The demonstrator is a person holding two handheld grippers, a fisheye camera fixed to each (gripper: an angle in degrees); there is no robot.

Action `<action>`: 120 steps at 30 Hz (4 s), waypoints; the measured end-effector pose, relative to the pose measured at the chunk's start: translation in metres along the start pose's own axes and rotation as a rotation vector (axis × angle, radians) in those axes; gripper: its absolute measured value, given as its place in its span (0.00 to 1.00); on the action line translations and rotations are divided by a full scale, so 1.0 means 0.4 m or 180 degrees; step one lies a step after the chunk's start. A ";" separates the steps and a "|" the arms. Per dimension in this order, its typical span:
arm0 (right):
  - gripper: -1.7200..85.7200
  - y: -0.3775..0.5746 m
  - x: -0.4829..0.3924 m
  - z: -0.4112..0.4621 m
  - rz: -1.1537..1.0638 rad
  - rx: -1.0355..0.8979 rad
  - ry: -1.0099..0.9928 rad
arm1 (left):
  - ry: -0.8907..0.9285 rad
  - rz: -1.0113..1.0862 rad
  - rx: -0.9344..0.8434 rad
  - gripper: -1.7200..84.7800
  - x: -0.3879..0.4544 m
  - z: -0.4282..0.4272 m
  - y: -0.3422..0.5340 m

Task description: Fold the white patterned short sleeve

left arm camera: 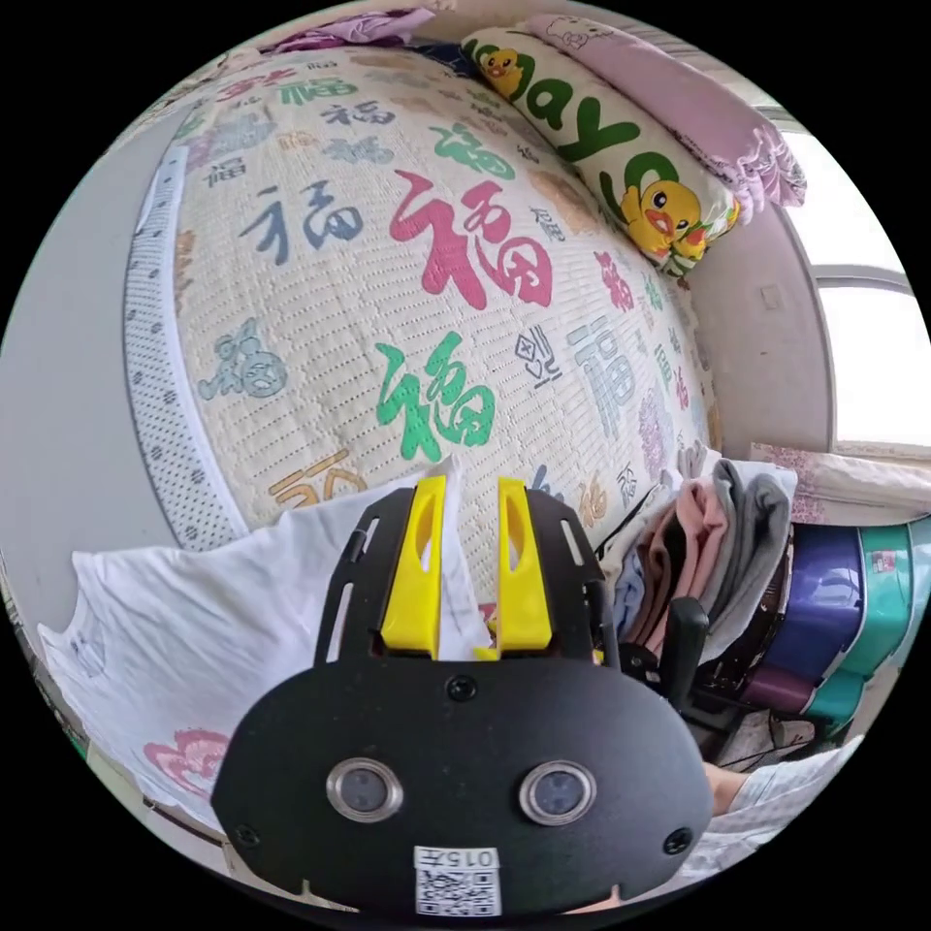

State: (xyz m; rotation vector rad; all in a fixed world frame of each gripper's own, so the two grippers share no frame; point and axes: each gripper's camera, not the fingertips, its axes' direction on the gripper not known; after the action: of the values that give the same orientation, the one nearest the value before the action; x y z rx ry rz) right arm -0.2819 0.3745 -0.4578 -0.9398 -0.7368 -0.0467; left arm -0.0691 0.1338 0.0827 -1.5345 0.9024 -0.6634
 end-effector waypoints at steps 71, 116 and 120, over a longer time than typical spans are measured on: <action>0.03 -0.771 -1.092 -0.199 -0.2654 -0.0932 0.0997 | -0.0273 -0.0854 0.0412 0.02 -0.601 -0.267 0.646; 0.15 -1.142 -3.117 0.644 -0.3851 -0.2056 0.1849 | 0.1639 -0.3319 0.2405 0.08 -1.712 -0.411 1.902; 0.17 -1.126 -3.165 0.813 -0.4030 -0.2247 0.2343 | 0.1801 -0.3273 0.2406 0.03 -1.738 -0.401 1.927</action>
State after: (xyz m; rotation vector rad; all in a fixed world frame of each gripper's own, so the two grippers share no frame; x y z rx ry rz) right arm -1.5770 0.0012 -0.7663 -0.8626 -0.5009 -1.7604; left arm -0.7133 0.6102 -0.5967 -1.0183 0.0937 -1.9843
